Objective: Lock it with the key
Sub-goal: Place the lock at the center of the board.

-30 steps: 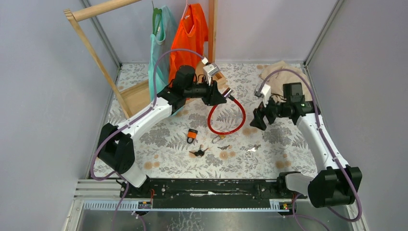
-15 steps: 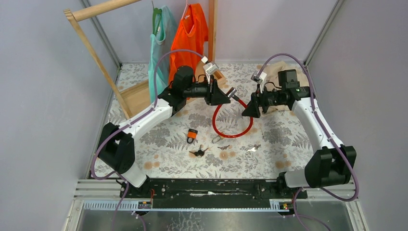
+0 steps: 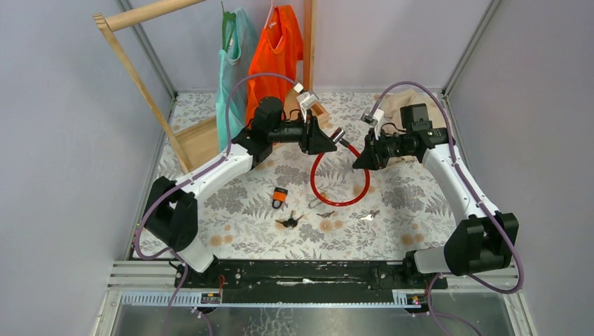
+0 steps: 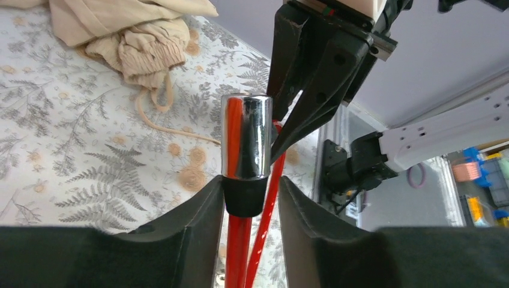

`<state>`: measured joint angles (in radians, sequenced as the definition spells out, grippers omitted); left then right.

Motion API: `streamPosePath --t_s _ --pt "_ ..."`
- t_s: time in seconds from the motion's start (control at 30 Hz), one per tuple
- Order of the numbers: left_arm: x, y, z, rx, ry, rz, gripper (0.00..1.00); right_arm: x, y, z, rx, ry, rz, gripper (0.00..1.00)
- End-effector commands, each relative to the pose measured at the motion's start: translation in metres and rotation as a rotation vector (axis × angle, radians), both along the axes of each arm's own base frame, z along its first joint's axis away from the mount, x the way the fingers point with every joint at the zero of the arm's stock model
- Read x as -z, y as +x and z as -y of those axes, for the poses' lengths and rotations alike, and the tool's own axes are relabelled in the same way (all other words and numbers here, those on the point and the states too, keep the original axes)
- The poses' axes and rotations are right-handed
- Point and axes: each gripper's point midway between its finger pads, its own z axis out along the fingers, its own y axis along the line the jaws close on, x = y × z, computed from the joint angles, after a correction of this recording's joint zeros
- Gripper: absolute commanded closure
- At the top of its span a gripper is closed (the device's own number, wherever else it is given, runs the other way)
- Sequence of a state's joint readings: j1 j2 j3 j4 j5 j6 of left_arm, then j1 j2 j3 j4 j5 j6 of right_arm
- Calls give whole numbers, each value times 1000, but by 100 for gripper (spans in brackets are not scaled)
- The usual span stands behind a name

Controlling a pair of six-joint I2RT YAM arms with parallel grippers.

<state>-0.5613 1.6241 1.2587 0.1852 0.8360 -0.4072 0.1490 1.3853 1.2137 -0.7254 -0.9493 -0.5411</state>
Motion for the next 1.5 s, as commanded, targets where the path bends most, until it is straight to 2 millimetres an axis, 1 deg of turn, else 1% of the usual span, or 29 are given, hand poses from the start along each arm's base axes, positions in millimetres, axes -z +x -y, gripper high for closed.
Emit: streamPosePath --t_s 0.0,0.07,0.17,0.33,0.47,0.53,0.63,0.7,0.77,0.87,1.0,1.07,1.23,1.37,1.47 --pt "-20 2 0 8 -4 105 45 -6 9 16 81 -100 82 100" --pt "-23 6 -5 -22 22 130 33 0 14 25 124 -139 79 100" --pt "-24 13 -11 -75 59 166 20 9 24 40 190 -171 49 100" --pt "-17 20 -19 -120 123 201 7 21 46 61 290 -193 -11 100" --pt "-11 21 -25 -138 161 225 1 33 64 66 328 -192 -77 100" --pt "-10 21 -28 -144 175 243 0 43 71 65 331 -181 -129 100" --pt "-7 19 -32 -149 191 259 0 49 80 60 315 -145 -193 100" --pt "-7 18 -35 -154 200 272 0 61 87 61 314 -143 -247 100" --pt "-6 16 -38 -156 207 281 0 71 93 66 319 -150 -285 100" --pt "-5 13 -41 -161 216 297 0 88 102 81 340 -173 -337 100" --pt "-2 13 -47 -177 235 306 0 107 107 101 353 -186 -390 88" --pt "0 12 -50 -173 250 309 0 117 108 107 353 -190 -408 80" --pt "2 11 -56 -162 271 326 0 138 108 117 360 -193 -434 67" --pt "-3 13 -65 -194 269 367 0 151 108 127 380 -210 -438 60" --pt "-6 17 -74 -224 275 385 0 157 105 129 379 -223 -438 57"
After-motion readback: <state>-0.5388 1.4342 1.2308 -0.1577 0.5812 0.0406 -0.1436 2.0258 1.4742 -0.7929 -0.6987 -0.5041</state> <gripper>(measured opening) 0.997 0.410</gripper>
